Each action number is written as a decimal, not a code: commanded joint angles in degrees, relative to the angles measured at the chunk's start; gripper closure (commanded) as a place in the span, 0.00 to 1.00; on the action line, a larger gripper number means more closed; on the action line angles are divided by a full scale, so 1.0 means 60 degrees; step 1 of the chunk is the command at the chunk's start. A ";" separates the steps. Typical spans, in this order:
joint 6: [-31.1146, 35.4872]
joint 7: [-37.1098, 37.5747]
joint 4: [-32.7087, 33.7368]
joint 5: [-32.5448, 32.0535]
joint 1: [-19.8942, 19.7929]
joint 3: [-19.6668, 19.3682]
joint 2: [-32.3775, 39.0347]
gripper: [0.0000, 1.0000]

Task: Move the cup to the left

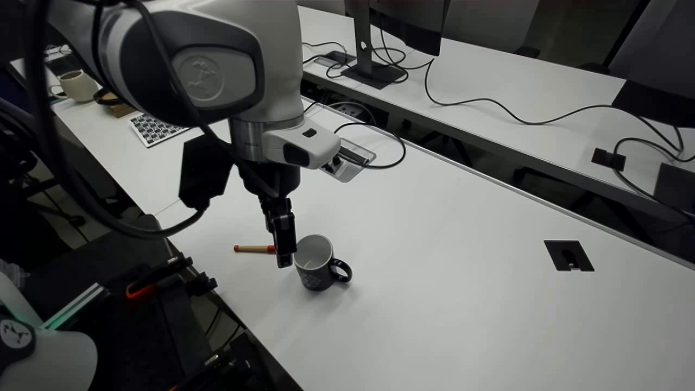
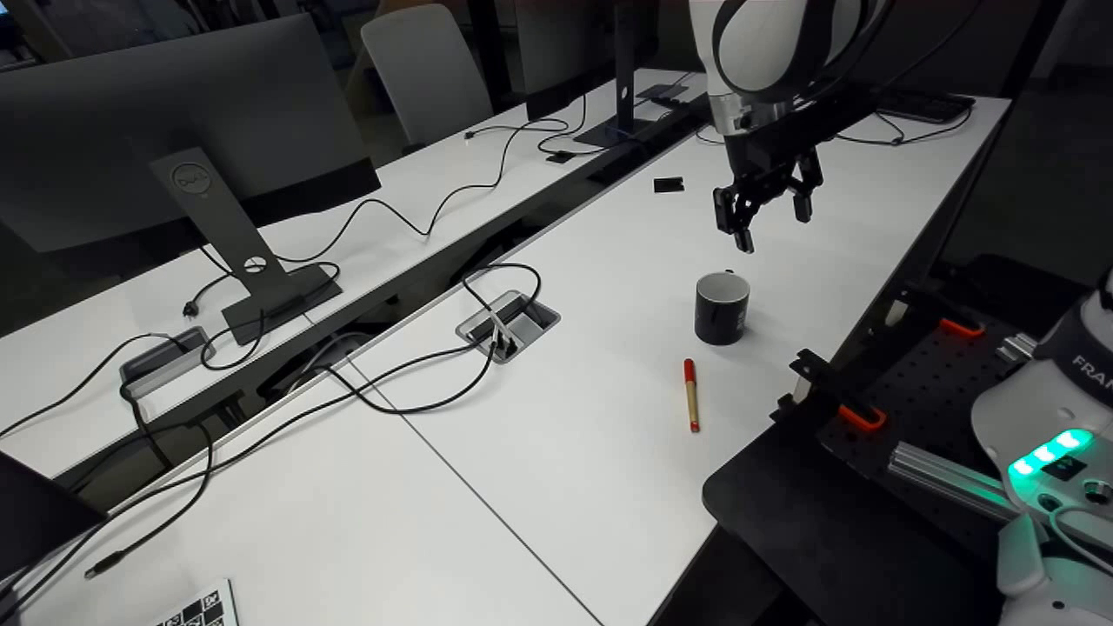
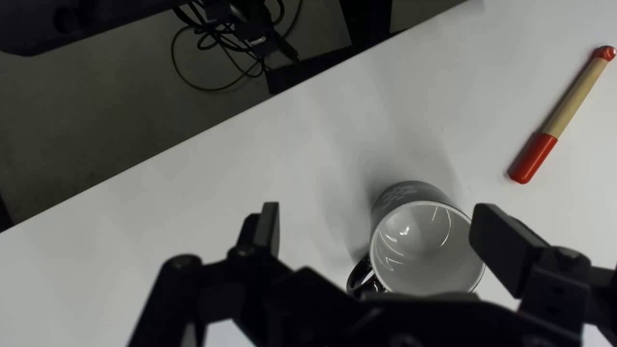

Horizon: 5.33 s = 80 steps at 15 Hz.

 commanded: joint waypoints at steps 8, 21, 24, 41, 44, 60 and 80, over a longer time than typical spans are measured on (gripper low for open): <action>0.3351 -0.4556 -0.0039 0.5830 -0.0551 0.0804 0.1623 0.00; 0.4276 -0.5669 0.0285 0.6363 -0.1482 0.1161 0.2626 0.00; 0.4460 -0.5625 0.0395 0.6243 -0.1600 0.1103 0.2951 0.00; 0.5307 -0.4999 0.1102 0.5119 -0.1807 0.0875 0.4472 0.53; 0.5348 -0.4947 0.1126 0.5050 -0.1844 0.0887 0.4488 0.75; 0.5705 -0.4223 0.1129 0.4491 -0.0839 0.0597 0.4340 0.98; 0.6714 -0.5568 0.2333 0.3359 -0.2748 0.5167 0.4700 0.98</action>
